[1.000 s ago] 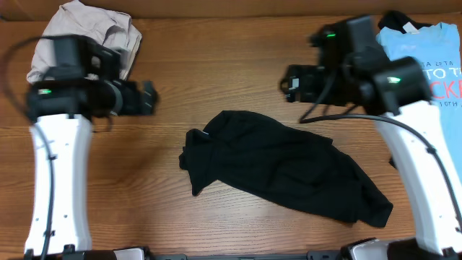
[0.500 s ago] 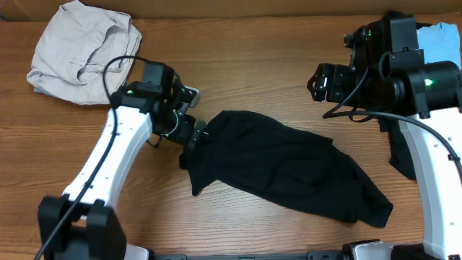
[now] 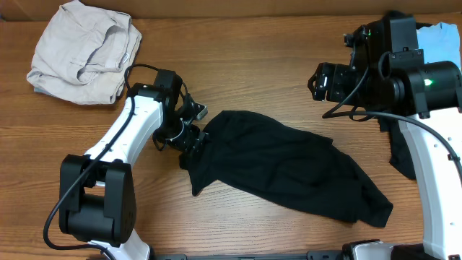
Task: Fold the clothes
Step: 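Grasp the black shirt's left edge with the left gripper and lift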
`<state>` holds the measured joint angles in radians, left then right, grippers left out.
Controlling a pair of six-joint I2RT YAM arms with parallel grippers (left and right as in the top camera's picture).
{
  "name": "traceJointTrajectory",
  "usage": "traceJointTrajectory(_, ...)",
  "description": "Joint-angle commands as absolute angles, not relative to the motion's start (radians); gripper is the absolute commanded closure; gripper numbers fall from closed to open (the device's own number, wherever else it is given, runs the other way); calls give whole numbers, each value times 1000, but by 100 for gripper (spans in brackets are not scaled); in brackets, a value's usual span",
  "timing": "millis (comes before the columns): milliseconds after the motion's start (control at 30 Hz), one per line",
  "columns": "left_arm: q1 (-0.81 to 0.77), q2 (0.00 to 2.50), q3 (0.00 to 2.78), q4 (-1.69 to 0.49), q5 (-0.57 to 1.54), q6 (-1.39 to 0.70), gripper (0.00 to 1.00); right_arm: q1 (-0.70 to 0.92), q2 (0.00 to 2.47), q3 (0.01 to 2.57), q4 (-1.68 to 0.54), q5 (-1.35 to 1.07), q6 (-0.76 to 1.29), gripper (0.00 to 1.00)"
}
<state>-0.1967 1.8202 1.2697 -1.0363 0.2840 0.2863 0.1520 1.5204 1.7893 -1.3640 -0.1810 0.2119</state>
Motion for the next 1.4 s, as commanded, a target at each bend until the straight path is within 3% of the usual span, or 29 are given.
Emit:
traceJointTrajectory(0,-201,1831,1269,-1042,323,315,34,152,1515,1785,-1356,-172,205,14)
traceJointTrajectory(200,-228,1831,1258,-1059,347,315,32,152,1515,1785,-1357,-173,206,14)
traceJointTrajectory(533,-244,1831,1241,-1054,330,315,42,152,1515,1785,-1357,-172,205,14)
traceJointTrajectory(900,-244,1831,1232,-1030,330,313,96,152,1515,1785,-1356,-171,205,14)
traceJointTrajectory(1133,-235,1831,1353,-1036,330,190,96,152,1515,1785,-1356,-173,207,15)
traceJointTrajectory(1367,-222,1831,1887,-1176,332,31,96,152,1515,1785,-1374,-176,210,15)
